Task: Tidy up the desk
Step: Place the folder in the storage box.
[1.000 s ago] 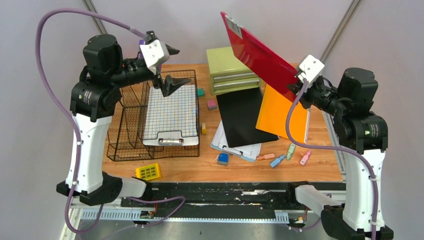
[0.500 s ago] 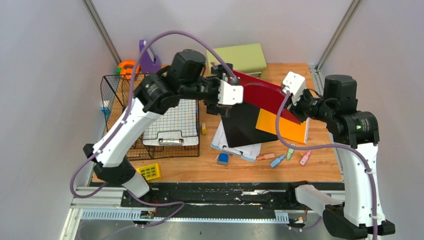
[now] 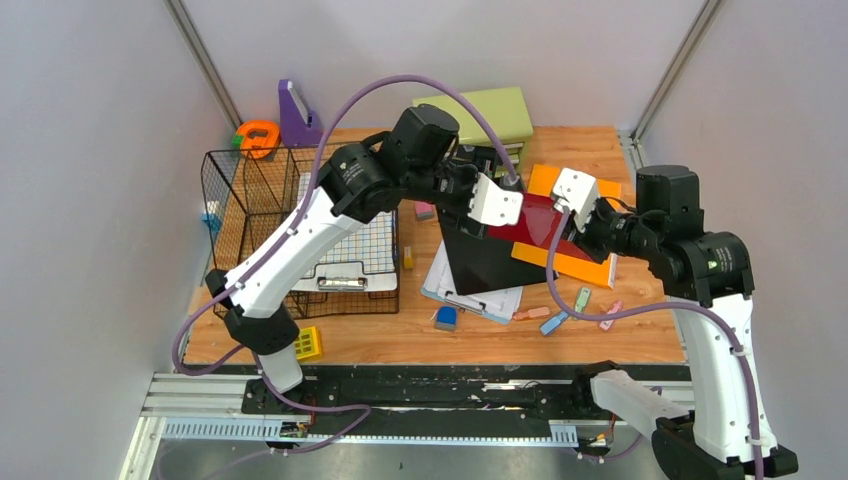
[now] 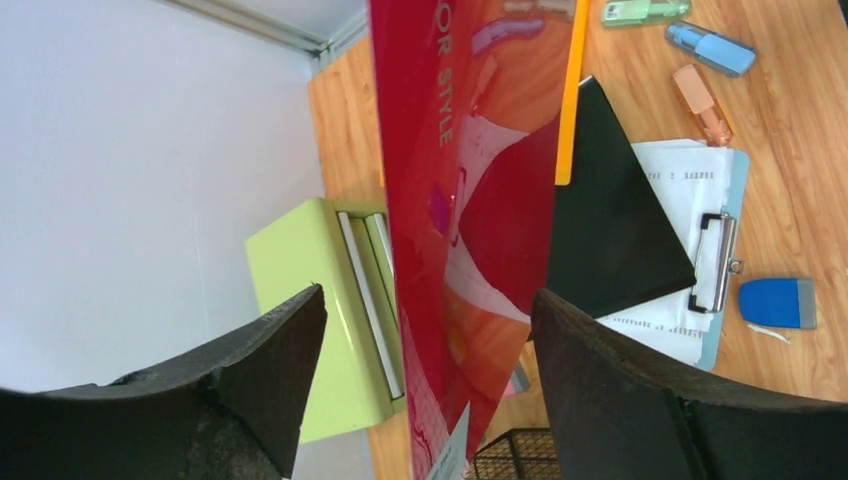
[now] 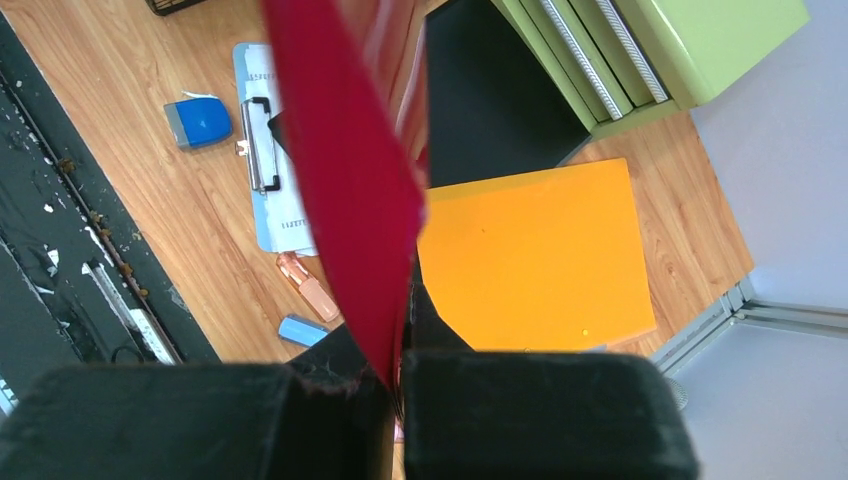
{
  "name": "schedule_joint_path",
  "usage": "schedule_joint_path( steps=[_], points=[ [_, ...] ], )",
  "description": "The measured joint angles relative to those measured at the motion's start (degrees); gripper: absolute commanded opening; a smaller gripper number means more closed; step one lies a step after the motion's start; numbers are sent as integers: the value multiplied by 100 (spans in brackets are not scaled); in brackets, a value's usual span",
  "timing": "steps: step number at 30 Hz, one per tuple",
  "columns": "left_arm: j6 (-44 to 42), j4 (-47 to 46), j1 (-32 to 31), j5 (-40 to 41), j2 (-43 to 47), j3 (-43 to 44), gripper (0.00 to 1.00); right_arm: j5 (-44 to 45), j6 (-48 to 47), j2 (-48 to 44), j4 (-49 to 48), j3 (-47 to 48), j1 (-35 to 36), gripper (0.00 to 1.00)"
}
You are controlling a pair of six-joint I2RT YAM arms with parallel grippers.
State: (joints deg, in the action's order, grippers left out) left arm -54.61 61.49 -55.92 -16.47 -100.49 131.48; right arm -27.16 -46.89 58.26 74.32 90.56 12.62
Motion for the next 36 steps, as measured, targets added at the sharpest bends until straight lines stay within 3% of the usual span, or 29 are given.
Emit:
schedule_joint_path(
  steps=[3,12,15,18,21,22,24,26,36],
  points=[
    [11,109,0,-109,-76,17,71,-17,-17,-66,0,-37,0,0],
    [155,439,0,-407,-426,280,60,-173,-42,-188,0,-129,2,0],
    [219,466,0,-518,-457,302,40,-188,-42,-212,0,-140,2,0],
    [332,494,0,-636,-472,313,5,-188,-44,-214,0,-142,2,0],
    [446,531,4,-719,-485,317,0,-175,-76,-219,-4,-157,7,2],
    [492,529,7,-728,-490,315,0,-168,-76,-223,-4,-164,7,12],
    [614,496,7,-719,-492,315,0,-81,31,-234,-61,-168,7,46],
    [811,334,4,-693,-483,238,0,68,280,-258,-304,-168,7,62],
    [2428,-1224,472,-114,-151,-199,0,1241,1847,-192,-1845,426,7,83]
  ],
)
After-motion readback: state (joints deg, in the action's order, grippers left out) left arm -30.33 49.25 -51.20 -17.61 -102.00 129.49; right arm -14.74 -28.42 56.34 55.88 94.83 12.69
